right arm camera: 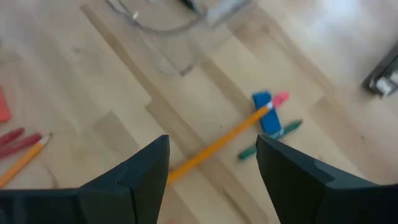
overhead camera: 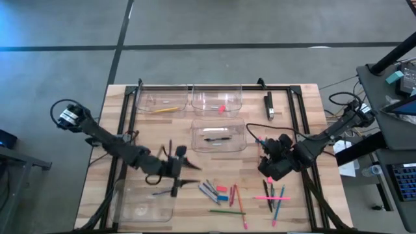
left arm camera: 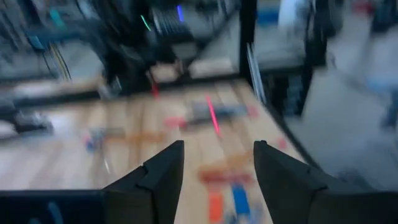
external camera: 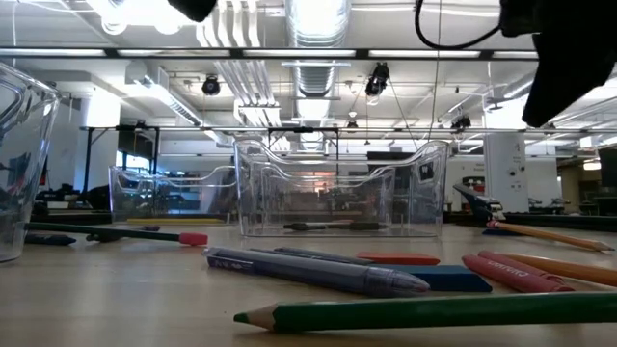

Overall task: Sort crayons/erasers/pens/pencils in bins
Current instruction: Put the top green crayon into the bottom transparent bin

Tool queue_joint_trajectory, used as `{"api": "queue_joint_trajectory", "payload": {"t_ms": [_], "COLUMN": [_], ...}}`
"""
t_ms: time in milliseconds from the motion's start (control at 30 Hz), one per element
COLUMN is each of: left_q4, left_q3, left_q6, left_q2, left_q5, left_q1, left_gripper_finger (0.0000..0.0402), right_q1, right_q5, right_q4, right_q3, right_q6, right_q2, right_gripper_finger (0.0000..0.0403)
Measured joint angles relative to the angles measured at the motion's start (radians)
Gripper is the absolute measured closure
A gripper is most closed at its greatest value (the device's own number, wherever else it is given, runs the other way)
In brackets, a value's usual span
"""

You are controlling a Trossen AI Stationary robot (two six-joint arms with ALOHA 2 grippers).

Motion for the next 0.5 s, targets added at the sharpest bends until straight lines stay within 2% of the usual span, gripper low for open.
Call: {"api": "queue_joint_trajectory", "payload": {"t_ms": [100, 200, 500], "left_q4": [0.205, 0.306, 0.322], "left_q3": [-0.073, -0.108, -0.114], "left_q6": [0.007, 0.007, 0.01], "left_q2": [0.001, 0.001, 0.001], "left_q5": [0.011, 0.016, 0.018], "left_q1": [0.061, 0.103, 0.146], "left_gripper_finger": [0.0224, 0.0224, 0.0224], "right_q1": [0.013, 0.014, 0.014], "right_q5": [-0.007, 0.003, 0.073], "right_q4": [0.003, 0.004, 0.009], "right_q3": [-0.001, -0.002, -0.009], "right_q6": [0.012, 0.002, -0.015], "right_q2": [0.0, 0.001, 0.002], "right_gripper_finger": [0.0174, 0.0174, 0.0174]}}
